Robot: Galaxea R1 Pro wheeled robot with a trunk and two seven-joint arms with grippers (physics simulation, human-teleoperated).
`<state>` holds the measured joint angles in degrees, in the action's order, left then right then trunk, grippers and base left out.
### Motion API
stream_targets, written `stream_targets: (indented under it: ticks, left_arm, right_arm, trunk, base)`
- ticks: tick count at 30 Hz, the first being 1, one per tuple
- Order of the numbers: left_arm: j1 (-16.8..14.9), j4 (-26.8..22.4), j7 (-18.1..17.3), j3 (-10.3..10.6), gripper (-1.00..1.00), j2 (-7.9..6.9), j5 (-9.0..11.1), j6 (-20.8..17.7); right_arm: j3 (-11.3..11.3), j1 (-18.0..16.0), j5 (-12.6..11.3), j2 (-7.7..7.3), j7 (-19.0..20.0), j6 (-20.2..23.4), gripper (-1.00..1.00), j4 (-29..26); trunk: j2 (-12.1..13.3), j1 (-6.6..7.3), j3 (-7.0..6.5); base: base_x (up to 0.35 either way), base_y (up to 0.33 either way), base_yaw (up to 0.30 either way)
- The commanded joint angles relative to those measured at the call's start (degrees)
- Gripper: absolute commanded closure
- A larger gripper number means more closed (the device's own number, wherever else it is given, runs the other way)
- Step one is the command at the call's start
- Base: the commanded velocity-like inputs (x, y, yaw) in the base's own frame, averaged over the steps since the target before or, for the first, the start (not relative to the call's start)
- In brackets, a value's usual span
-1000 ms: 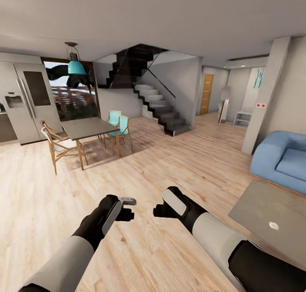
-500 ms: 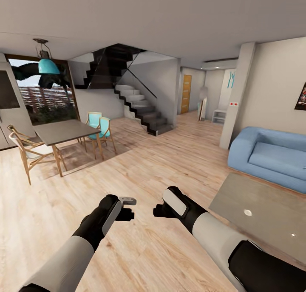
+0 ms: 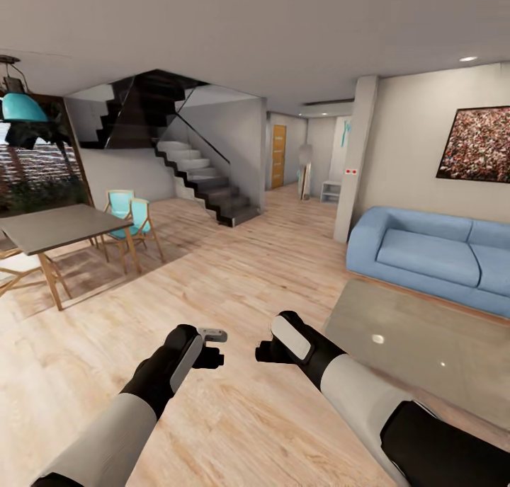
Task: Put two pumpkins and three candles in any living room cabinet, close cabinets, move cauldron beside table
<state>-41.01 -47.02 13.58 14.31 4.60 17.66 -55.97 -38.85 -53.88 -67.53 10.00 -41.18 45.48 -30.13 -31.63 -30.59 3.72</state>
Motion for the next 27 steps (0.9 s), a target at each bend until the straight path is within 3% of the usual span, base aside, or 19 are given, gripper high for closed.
stream_targets:
  ticks: [1,27]
  left_arm:
    - [-0.04,-0.09,0.57,0.11,-1.00,-0.03,0.62,-0.19]
    - [-0.04,-0.17,0.57,0.11,-1.00,-0.03,0.60,-0.20]
  right_arm:
    - [-0.26,-0.10,-0.50,0.00,-0.48,0.02,-1.00,-0.01]
    - [-0.26,-0.09,-0.50,0.00,-0.48,0.01,-1.00,-0.01]
  trunk:
    - [-0.11,-0.03,0.12]
    - [-0.11,-0.03,0.12]
  base:
    - [0.000,0.000,-0.290]
    - [0.000,0.000,-0.290]
